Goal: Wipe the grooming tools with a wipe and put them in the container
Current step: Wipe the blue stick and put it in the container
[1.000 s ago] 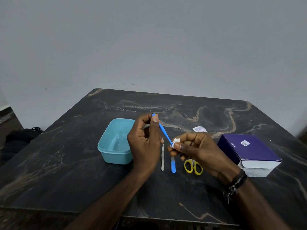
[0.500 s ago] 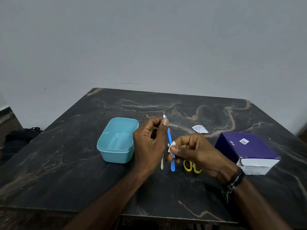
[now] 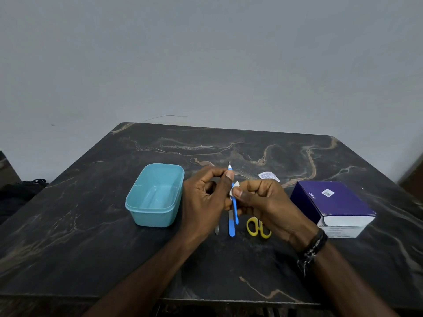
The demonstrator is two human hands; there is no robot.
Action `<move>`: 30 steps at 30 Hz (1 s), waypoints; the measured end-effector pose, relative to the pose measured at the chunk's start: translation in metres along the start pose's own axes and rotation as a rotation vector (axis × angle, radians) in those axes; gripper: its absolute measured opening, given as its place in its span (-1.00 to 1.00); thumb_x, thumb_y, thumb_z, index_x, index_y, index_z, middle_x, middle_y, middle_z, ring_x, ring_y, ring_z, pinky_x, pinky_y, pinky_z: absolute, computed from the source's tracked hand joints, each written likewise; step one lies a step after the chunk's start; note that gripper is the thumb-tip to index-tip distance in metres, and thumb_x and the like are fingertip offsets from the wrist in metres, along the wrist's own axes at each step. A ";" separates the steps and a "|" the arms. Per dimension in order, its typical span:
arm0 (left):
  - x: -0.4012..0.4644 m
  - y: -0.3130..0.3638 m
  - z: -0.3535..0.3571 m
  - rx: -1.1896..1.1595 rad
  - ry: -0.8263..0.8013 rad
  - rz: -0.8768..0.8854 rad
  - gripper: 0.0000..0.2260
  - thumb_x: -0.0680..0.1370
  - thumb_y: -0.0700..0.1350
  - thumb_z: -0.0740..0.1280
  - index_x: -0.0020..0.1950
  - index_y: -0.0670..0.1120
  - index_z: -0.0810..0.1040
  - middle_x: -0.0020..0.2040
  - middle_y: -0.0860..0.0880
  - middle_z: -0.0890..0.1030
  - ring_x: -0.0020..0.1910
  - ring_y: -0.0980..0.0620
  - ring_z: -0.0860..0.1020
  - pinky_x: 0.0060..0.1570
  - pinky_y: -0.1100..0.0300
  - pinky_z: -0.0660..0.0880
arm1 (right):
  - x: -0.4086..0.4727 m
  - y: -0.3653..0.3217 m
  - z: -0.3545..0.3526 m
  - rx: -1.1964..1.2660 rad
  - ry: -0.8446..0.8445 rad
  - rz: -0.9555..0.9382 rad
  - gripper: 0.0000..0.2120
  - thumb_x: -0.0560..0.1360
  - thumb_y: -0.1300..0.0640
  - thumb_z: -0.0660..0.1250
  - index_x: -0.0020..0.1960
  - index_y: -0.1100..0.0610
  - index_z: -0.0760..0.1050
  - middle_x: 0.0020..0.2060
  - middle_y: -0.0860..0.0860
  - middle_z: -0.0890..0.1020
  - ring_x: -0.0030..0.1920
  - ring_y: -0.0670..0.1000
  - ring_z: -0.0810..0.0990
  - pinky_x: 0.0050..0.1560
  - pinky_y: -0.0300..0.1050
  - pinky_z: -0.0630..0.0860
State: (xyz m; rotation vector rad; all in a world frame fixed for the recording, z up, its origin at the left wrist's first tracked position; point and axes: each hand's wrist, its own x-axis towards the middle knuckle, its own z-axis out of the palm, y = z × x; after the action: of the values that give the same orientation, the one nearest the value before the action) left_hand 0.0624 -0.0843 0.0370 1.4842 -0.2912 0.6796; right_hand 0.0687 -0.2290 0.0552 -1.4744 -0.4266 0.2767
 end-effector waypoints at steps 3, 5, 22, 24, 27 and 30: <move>0.001 -0.001 -0.002 0.052 0.059 0.036 -0.92 0.53 -0.16 0.37 -0.12 -0.12 0.64 -0.28 -0.09 0.64 -0.35 -0.02 0.60 -0.39 0.18 0.54 | -0.003 -0.001 -0.001 -0.052 -0.120 0.059 -0.84 0.47 0.17 0.39 -0.08 0.27 0.63 -0.17 0.23 0.70 -0.17 0.07 0.68 -0.20 -0.19 0.56; 0.002 -0.003 -0.003 0.044 0.090 0.019 -0.90 0.53 -0.14 0.37 -0.13 -0.13 0.64 -0.28 -0.07 0.64 -0.35 0.04 0.58 -0.39 0.24 0.49 | -0.004 -0.001 -0.001 -0.097 -0.207 0.094 -0.82 0.48 0.18 0.37 -0.06 0.32 0.61 -0.16 0.22 0.71 -0.17 0.08 0.69 -0.21 -0.20 0.56; 0.001 -0.005 -0.002 0.054 0.112 0.023 -0.90 0.52 -0.12 0.39 -0.15 -0.13 0.64 -0.31 -0.08 0.63 -0.38 -0.08 0.57 -0.40 0.06 0.50 | -0.005 -0.002 -0.003 -0.096 -0.213 0.118 -0.78 0.48 0.20 0.38 -0.05 0.39 0.59 -0.16 0.22 0.71 -0.21 0.03 0.69 -0.23 -0.23 0.56; 0.003 -0.008 -0.003 0.053 0.139 0.030 -0.89 0.53 -0.12 0.38 -0.14 -0.11 0.64 -0.32 -0.07 0.62 -0.40 -0.02 0.53 -0.42 0.13 0.46 | -0.006 -0.002 -0.003 -0.113 -0.255 0.136 -0.79 0.47 0.20 0.38 -0.07 0.38 0.59 -0.15 0.21 0.71 -0.20 0.02 0.69 -0.23 -0.24 0.56; 0.004 -0.007 -0.004 0.034 0.126 -0.001 -0.90 0.54 -0.15 0.38 -0.16 -0.12 0.64 -0.37 -0.04 0.59 -0.46 0.14 0.46 -0.42 0.27 0.38 | -0.005 -0.003 -0.002 -0.109 -0.199 0.105 -0.80 0.47 0.20 0.39 -0.08 0.37 0.60 -0.17 0.20 0.71 -0.23 0.00 0.69 -0.25 -0.25 0.55; 0.001 -0.006 -0.002 0.040 0.046 0.004 -0.92 0.53 -0.19 0.39 -0.16 -0.14 0.64 -0.36 -0.07 0.62 -0.45 0.10 0.54 -0.46 0.18 0.47 | -0.002 -0.001 -0.002 -0.067 -0.093 0.057 -0.84 0.45 0.17 0.40 -0.11 0.29 0.64 -0.18 0.22 0.71 -0.21 0.03 0.68 -0.24 -0.23 0.56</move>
State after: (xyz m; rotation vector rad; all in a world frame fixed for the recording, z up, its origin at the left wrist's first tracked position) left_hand 0.0665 -0.0815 0.0322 1.5042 -0.2463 0.7257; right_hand 0.0673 -0.2317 0.0556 -1.5446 -0.4732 0.3805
